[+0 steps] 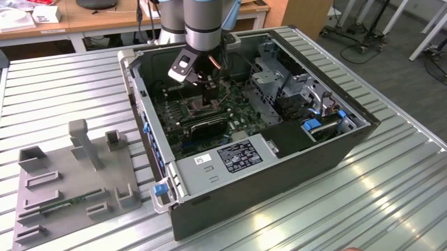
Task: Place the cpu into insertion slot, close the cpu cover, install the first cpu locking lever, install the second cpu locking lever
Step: 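Place the cpu into insertion slot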
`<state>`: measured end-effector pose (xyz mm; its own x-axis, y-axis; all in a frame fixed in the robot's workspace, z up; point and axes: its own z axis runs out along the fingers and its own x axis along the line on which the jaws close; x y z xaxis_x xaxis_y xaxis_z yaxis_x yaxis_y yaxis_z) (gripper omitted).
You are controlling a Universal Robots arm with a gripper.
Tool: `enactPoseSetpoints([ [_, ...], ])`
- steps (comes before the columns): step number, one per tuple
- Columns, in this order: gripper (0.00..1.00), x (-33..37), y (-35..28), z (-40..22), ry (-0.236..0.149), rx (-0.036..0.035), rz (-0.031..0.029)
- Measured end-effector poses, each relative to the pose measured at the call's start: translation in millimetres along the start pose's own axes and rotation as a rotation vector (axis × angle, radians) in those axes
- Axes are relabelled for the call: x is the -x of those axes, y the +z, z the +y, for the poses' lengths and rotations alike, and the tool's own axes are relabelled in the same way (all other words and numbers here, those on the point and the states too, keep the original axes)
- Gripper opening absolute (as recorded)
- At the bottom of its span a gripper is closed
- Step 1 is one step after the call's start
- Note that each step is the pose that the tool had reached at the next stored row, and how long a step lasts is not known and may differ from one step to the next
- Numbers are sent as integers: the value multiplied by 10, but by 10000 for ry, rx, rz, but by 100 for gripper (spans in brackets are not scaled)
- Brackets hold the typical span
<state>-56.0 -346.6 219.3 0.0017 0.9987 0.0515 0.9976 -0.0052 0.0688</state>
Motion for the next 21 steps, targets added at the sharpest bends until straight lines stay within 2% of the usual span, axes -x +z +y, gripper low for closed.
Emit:
enactPoseSetpoints([
  [5, 60, -3, -60, 4, 0, 1, 1],
  [21, 60, -5, -86, 6, 0, 1, 1],
])
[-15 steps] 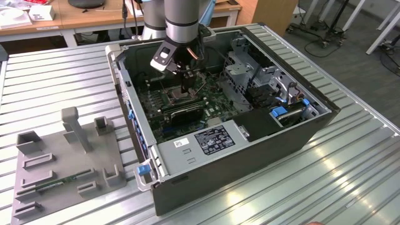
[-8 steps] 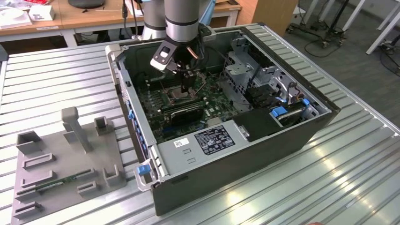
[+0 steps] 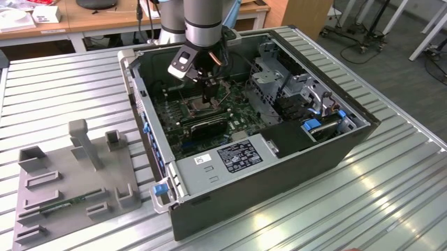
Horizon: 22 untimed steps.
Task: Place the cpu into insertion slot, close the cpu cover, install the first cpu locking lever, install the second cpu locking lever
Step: 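Place the cpu into insertion slot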
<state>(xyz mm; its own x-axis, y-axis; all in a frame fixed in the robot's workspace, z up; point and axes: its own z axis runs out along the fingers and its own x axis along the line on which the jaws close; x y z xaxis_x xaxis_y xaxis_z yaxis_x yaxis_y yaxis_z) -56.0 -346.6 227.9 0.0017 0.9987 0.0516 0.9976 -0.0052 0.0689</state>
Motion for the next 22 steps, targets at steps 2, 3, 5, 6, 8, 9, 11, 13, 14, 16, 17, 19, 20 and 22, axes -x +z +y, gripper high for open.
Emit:
enactPoseSetpoints([
  [2, 60, 0, -4, 0, 0, 0, -1],
  [3, 60, 0, -4, 0, 0, 0, -1],
  [5, 60, -1, -17, 1, 0, 0, -1],
  [6, 60, -1, -17, 1, 0, 0, -1],
  [8, 60, -1, -17, 1, 0, 0, -1],
  [9, 60, -1, -17, 1, 0, 0, -1],
  [11, 60, -1, -17, 1, 0, 0, -1],
  [13, 60, -1, -18, 1, 0, 0, -1],
  [14, 60, -1, -18, 1, 0, 0, -1],
  [16, 60, -1, -18, 1, 0, -15, 0],
  [17, 60, -1, -18, 2, 4, -91, -2],
  [19, 60, -1, -16, 4, 16, -318, -4],
  [20, 60, 0, -17, 4, 17, -355, -5],
  [22, 60, -1, -17, 4, 21, -404, -4],
])
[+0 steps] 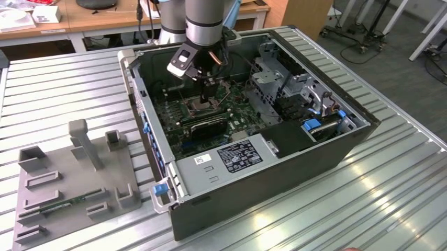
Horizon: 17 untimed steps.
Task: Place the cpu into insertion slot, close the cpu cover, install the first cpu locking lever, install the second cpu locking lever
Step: 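Place the cpu into insertion slot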
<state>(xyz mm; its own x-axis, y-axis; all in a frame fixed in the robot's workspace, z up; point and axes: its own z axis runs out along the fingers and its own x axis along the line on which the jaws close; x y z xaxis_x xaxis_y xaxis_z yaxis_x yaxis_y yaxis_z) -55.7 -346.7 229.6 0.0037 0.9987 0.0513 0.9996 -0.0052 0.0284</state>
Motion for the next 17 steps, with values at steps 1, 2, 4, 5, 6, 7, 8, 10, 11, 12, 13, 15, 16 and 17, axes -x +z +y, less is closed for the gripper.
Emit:
enactPoseSetpoints([
  [1, 60, 0, 0, 0, 1, -25, 0],
  [2, 60, 0, 0, 0, 3, -50, 0],
  [4, 60, 0, 0, 0, 6, -99, 1],
  [5, 60, 0, 1, 1, 6, -100, 1],
  [6, 60, 0, 2, 7, 5, -101, 1],
  [7, 60, 0, 5, 14, 5, -100, 2],
  [8, 60, 0, 7, 23, 5, -101, 2],
  [10, 60, 0, 10, 38, 6, -102, 0],
  [11, 60, 0, 13, 46, 5, -101, 1],
  [12, 60, 0, 17, 54, 5, -100, 2],
  [13, 60, 1, 19, 55, 6, -101, 1],
  [15, 60, 1, 19, 56, 5, -102, -1],
  [16, 60, 1, 19, 56, 6, -102, 0],
  [17, 60, 0, 19, 56, 6, -101, 0],
])
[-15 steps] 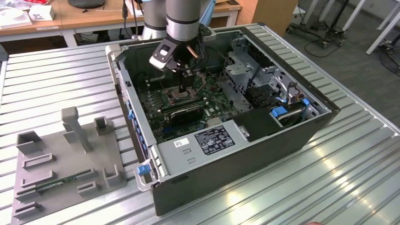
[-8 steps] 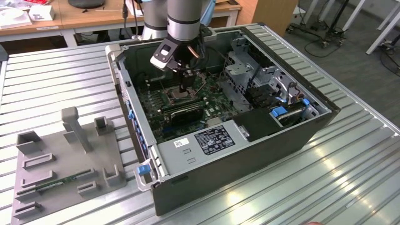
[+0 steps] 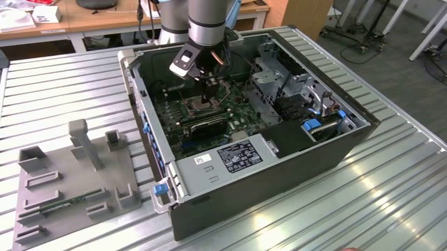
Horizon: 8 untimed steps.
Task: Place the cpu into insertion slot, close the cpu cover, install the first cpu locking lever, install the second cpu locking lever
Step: 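Place the cpu into insertion slot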
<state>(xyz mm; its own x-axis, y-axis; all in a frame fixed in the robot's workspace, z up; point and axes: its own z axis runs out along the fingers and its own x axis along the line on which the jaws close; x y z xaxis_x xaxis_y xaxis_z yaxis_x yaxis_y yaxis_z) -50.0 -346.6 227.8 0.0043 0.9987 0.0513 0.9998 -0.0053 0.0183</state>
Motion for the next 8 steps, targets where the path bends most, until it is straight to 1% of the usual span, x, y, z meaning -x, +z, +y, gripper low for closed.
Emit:
enactPoseSetpoints([
  [5, 59, 0, 1, 0, 0, 0, 0],
  [6, 52, 0, 1, 0, 0, 0, 0],
  [7, 52, 0, 1, 0, 0, 0, 1],
  [8, 46, 0, 1, 0, 0, 0, 1],
])
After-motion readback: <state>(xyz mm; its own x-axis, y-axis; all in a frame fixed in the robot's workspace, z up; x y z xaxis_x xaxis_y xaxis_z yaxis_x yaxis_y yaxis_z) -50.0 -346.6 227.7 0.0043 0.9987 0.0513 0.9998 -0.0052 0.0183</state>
